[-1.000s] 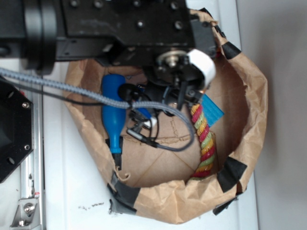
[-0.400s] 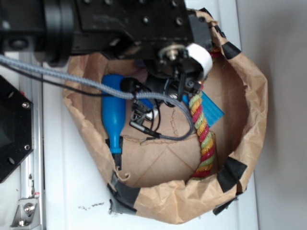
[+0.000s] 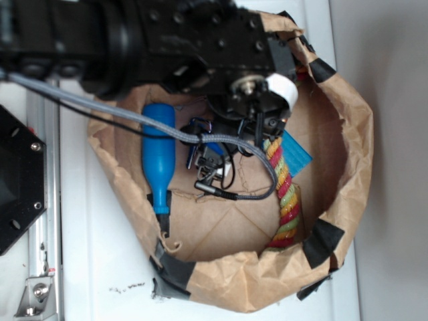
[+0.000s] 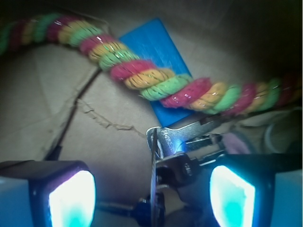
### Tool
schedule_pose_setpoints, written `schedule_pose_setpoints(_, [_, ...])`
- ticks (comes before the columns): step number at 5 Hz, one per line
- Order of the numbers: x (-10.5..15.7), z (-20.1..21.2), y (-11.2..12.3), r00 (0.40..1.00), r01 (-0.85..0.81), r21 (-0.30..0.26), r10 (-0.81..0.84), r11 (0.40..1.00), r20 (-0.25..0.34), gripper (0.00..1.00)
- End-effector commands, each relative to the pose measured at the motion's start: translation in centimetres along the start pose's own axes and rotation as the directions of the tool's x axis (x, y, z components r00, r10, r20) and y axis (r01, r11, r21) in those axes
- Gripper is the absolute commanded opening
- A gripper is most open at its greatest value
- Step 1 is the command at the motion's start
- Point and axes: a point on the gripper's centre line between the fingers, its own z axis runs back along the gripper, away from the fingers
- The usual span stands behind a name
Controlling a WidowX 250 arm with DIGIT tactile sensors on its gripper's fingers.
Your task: Grab the silver keys.
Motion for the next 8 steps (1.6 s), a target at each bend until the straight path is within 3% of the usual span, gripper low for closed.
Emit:
schedule_pose_setpoints(1, [-4.8, -1.8, 0.5, 1.000, 0.001, 0.036, -0.001, 0.999, 0.005, 1.00])
schedule_pose_setpoints(2, [-7.2, -2.1, 0.5, 1.000, 0.002, 0.034, -0.002, 0.999, 0.010, 1.00])
schedule_pose_setpoints(3, [-6.4, -2.1, 0.3, 1.000, 0.008, 0.042, -0.009, 0.999, 0.004, 1.00])
schedule_pose_setpoints(4, [-5.1, -2.0, 0.4, 1.000, -0.016, 0.025, 0.016, 1.000, 0.005, 0.00])
schedule_pose_setpoints(6, [-4.8, -1.6, 0.1, 1.000, -0.006, 0.030, 0.005, 1.000, 0.012, 0.00])
schedule_pose_setpoints(7, [-3.3, -1.1, 0.3, 1.000, -0.007, 0.005, 0.007, 1.000, -0.005, 1.00])
schedule_pose_setpoints(8, [-1.2, 0.1, 1.0, 0.999, -0.035, -0.019, 0.035, 0.999, -0.021, 1.00])
